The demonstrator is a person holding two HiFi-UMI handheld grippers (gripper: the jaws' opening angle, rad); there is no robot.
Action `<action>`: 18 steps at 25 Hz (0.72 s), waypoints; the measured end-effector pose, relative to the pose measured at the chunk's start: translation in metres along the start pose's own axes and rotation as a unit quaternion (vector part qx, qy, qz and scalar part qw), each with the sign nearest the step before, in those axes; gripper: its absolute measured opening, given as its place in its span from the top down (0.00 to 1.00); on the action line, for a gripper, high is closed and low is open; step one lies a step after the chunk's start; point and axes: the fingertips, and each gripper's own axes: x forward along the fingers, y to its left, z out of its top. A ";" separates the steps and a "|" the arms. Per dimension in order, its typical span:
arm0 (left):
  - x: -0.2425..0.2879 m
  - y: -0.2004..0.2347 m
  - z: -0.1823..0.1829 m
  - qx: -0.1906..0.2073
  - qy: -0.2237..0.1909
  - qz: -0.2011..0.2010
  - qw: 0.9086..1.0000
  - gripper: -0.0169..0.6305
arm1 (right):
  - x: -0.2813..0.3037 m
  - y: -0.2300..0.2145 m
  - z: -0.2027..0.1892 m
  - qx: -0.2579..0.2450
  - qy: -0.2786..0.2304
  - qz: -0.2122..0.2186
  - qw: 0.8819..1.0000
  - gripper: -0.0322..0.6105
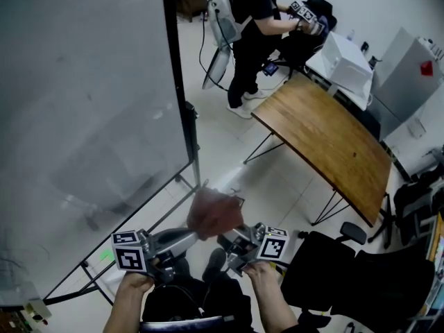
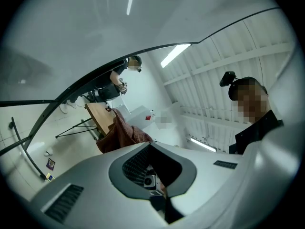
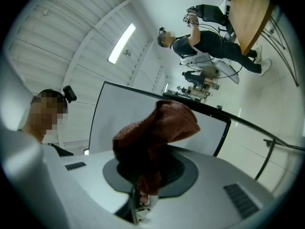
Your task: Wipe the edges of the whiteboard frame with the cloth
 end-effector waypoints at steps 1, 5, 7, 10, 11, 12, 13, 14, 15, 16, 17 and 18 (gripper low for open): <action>-0.006 -0.002 0.001 0.000 0.001 -0.003 1.000 0.99 | 0.004 0.004 -0.005 -0.003 -0.001 -0.003 1.000 0.84; -0.027 -0.010 0.006 -0.005 0.005 -0.013 1.000 0.99 | 0.017 0.018 -0.025 -0.004 -0.012 -0.015 1.000 0.84; -0.040 -0.012 0.006 0.000 0.006 -0.023 1.000 0.99 | 0.022 0.025 -0.035 -0.006 -0.020 -0.021 1.000 0.84; -0.057 -0.016 0.005 0.000 0.013 -0.034 0.999 0.99 | 0.029 0.035 -0.050 -0.013 -0.033 -0.031 0.999 0.84; -0.063 -0.018 0.004 -0.002 0.015 -0.037 0.999 0.99 | 0.030 0.038 -0.055 -0.016 -0.036 -0.036 0.999 0.84; -0.067 -0.020 0.003 -0.005 0.018 -0.039 0.999 0.99 | 0.032 0.041 -0.060 -0.016 -0.040 -0.040 0.998 0.84; -0.072 -0.021 0.003 -0.007 0.020 -0.041 0.999 0.99 | 0.034 0.044 -0.064 -0.019 -0.043 -0.043 0.998 0.84; -0.076 -0.020 0.002 -0.006 0.021 -0.046 0.999 0.99 | 0.036 0.048 -0.067 -0.026 -0.045 -0.045 0.998 0.84; -0.080 -0.020 0.001 -0.004 0.022 -0.051 0.998 0.99 | 0.038 0.051 -0.070 -0.030 -0.048 -0.047 0.997 0.84; -0.083 -0.020 0.000 -0.003 0.024 -0.054 0.998 0.99 | 0.038 0.053 -0.075 -0.029 -0.053 -0.048 0.997 0.84; -0.085 -0.020 -0.001 -0.003 0.027 -0.056 0.998 0.99 | 0.036 0.054 -0.079 -0.024 -0.059 -0.048 0.997 0.84; -0.087 -0.022 -0.002 -0.002 0.029 -0.058 0.998 0.99 | 0.035 0.056 -0.083 -0.022 -0.063 -0.047 0.997 0.84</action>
